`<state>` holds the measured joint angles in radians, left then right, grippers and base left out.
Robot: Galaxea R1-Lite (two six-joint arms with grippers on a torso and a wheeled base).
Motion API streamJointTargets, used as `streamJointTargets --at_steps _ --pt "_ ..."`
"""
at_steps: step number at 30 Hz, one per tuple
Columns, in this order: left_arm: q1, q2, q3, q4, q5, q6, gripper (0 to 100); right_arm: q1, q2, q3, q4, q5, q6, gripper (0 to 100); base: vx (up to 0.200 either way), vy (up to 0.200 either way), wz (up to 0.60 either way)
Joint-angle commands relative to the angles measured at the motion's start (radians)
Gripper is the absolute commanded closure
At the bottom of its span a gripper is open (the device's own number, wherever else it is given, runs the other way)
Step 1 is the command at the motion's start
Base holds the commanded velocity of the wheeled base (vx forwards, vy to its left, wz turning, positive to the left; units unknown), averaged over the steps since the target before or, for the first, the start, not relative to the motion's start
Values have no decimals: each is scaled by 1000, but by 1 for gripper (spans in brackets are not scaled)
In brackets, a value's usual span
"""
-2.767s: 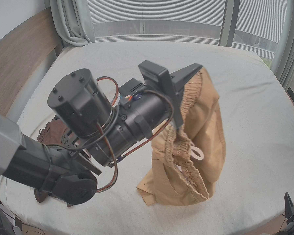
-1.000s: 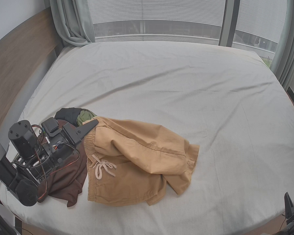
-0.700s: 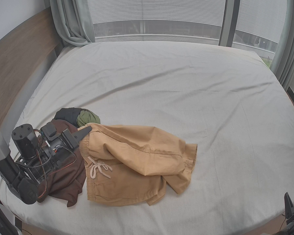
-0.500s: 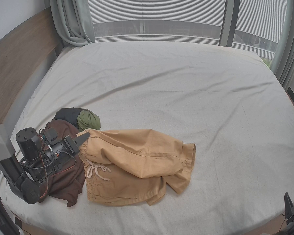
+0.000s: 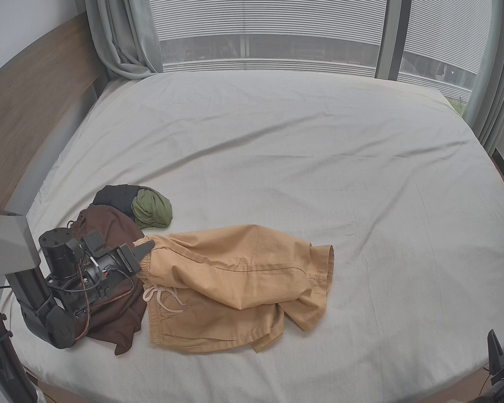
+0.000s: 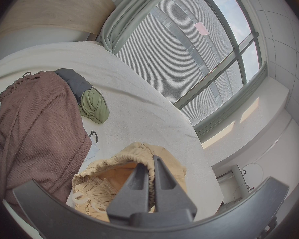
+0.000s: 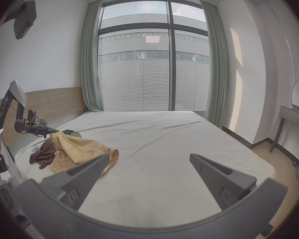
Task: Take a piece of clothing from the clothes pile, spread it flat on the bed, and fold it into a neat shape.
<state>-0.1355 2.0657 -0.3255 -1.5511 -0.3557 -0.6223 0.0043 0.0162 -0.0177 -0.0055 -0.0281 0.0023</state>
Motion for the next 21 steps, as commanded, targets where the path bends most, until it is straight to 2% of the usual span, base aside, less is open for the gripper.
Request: streamJointTargets --at_steps 1,6,9,13,15,19,21 --pt "-3 10 0 0 1 1 100 0 -16 18 1 -1 5 0 0 0 0" --pt "1 10 0 0 1 1 100 0 -16 18 -7 -1 7 0 0 0 0" --pt "1 8 -1 0 1 1 100 -1 -16 -16 -73 -1 -2 0 0 0 0" --pt "-1 5 -4 0 1 1 100 5 113 -177 -83 4 1 0 0 0 0" --pt "-3 4 -4 -1 1 1 100 42 205 -206 -85 27 11 0 0 0 0" --pt "-1 1 -6 -1 1 1 100 207 372 -266 -91 51 104 0 0 0 0" --pt "1 1 -9 -1 1 1 100 226 429 -309 -91 60 169 0 0 0 0"
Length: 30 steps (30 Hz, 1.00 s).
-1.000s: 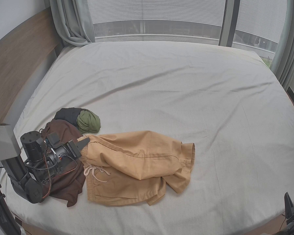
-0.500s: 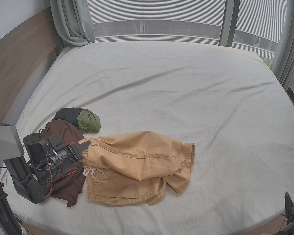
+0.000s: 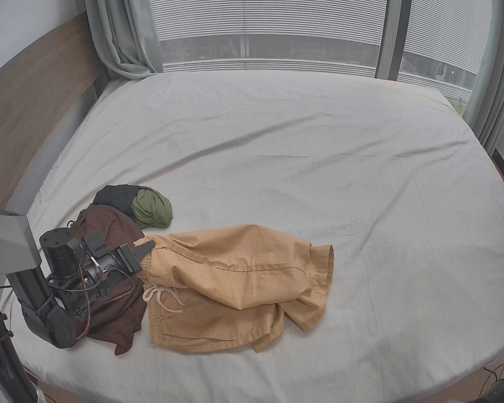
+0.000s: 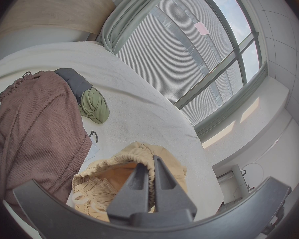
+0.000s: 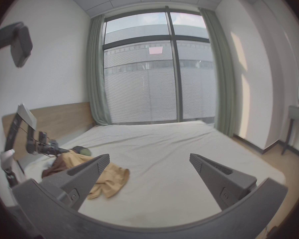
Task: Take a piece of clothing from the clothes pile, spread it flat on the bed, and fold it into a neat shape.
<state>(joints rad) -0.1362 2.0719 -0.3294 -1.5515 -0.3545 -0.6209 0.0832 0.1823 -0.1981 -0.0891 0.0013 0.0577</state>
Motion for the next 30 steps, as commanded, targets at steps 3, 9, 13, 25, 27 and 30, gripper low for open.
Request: streamJointTargets --at_steps 3,9,13,25,27,30 --pt "1 -6 -7 -1 0 0 100 152 353 -178 -9 72 180 0 0 0 0" --pt "-6 -7 -7 -1 0 0 100 153 559 -251 -52 178 229 0 0 0 0" --pt "-6 -4 -7 1 0 0 100 168 709 -270 -155 198 228 0 0 0 0" --pt "-13 -9 -4 -1 0 0 100 230 1043 -323 -366 213 235 0 0 0 0" --pt "-14 -9 -2 -1 0 0 100 231 1086 -316 -399 217 240 0 0 0 0" --pt "-16 -10 -2 -1 0 0 100 231 1164 -299 -446 220 252 0 0 0 0"
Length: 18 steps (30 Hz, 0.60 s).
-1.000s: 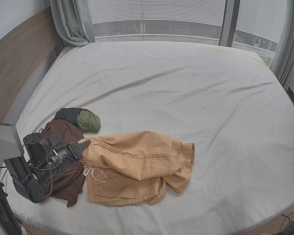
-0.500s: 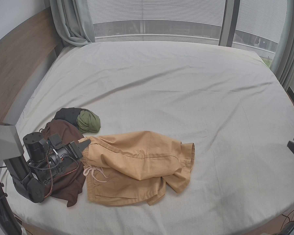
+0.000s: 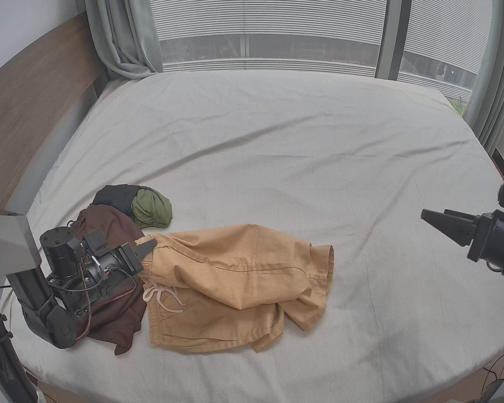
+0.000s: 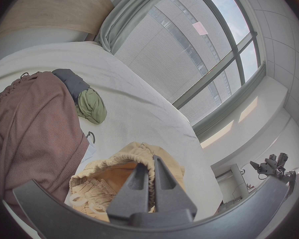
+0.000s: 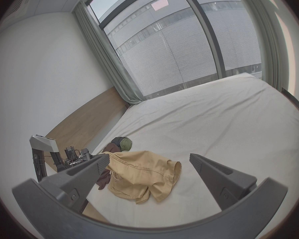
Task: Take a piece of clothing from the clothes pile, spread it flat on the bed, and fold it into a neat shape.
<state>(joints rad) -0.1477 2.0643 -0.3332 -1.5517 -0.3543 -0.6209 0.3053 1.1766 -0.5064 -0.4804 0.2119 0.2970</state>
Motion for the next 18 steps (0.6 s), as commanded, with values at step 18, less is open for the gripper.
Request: streamJointTargets --at_steps 18 --pt "-3 -1 -3 -1 0 0 100 11 436 71 -343 60 142 0 0 0 0"
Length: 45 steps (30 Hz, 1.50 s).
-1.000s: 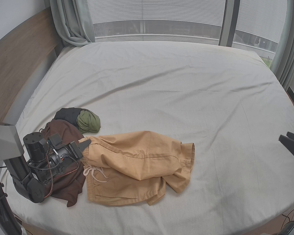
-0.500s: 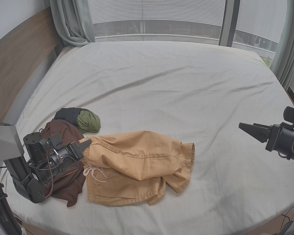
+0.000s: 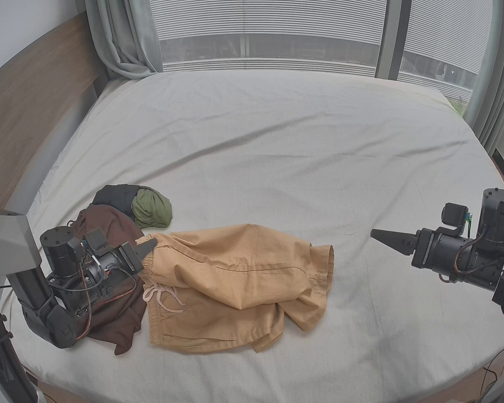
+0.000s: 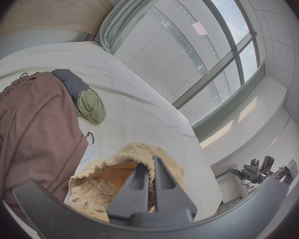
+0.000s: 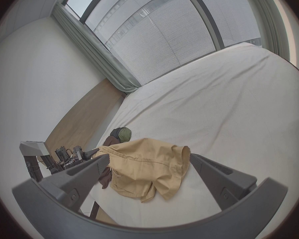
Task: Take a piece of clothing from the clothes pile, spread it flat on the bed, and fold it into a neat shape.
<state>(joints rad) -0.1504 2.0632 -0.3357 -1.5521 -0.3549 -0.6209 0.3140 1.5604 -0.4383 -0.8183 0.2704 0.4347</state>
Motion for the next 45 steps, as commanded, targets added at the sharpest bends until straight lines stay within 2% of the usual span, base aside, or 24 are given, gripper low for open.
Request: streamJointTargets --at_steps 1,17,23,31,38,45 --pt "0 0 0 0 1 0 100 3 69 3 -21 7 6 0 0 0 0" --pt "0 0 0 0 -1 0 100 3 294 4 -236 10 10 0 0 0 0" --pt "0 0 0 0 -1 0 100 13 383 4 -351 9 61 0 0 0 0" --pt "0 -2 0 0 -1 1 100 19 529 -16 -469 6 62 0 0 0 0" --pt "5 -2 0 0 -1 16 100 45 665 -79 -489 6 61 0 0 0 0" --pt "3 0 1 0 -1 16 100 54 713 -102 -512 3 62 0 0 0 0"
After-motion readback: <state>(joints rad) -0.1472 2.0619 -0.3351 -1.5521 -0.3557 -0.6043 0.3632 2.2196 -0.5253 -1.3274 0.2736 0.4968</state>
